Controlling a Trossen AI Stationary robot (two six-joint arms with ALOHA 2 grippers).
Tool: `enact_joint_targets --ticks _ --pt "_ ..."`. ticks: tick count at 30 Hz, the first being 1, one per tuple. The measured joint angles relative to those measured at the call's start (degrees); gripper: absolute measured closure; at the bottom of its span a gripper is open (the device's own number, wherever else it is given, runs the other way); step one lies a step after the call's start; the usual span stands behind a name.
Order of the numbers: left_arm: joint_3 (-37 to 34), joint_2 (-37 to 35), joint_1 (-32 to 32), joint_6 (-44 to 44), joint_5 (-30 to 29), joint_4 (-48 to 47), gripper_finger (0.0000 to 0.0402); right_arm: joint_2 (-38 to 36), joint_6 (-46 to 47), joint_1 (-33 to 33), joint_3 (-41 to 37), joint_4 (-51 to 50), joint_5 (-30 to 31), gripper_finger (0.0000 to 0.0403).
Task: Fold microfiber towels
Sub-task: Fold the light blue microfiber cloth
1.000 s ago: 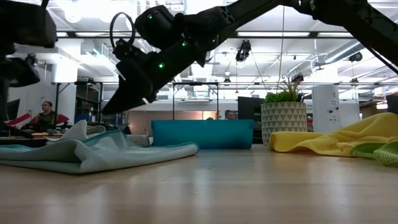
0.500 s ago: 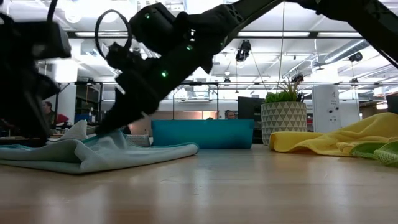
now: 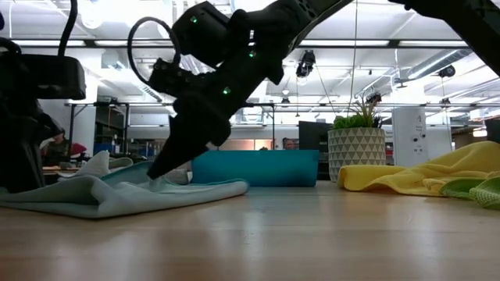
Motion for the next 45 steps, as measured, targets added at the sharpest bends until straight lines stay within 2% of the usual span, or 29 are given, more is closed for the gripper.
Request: enact_joint_targets --ticks 8,14,19,24,30,36,42,45 --pt "-0.22 -1.51 -0.02 -2.35 1.71 -1.31 0.0401 -1.22 0.57 0.89 -3.44 -4.22 -0.07 0.0287" --pt "-0.18 -2.45 0.04 -4.85 5.86 -2.82 0.0401 -2.33 -1.52 0.59 -6.26 -5.64 3.24 0.0287" --pt "-0.24 -4.68 0.16 -5.05 8.19 -4.85 0.0401 -2.84 -1.99 0.4 -6.55 -7.54 3.48 0.0287" --pt "-0.18 -7.97 0.44 -4.32 8.16 -5.31 0.0402 -3.65 -1.84 0.64 -6.73 -6.6 3.91 0.0287" --pt "-0.18 -10.84 0.57 -4.5 5.51 -4.71 0.0402 -5.01 0.38 1.04 -6.84 -4.89 4.27 0.0287" --pt "-0.66 -9.78 0.68 -3.87 -3.92 -4.33 0.0402 -5.1 3.39 3.0 -6.81 -1.04 3.38 0.0287" --pt "-0.77 -5.55 0.83 -3.02 -5.59 -4.3 0.0402 -4.91 6.07 6.37 -7.77 8.53 -6.19 0.0287" --pt "-0.77 -2.53 0.83 -3.02 -5.6 -4.31 0.0402 -4.12 7.02 8.72 -10.08 16.5 -7.27 0.0287"
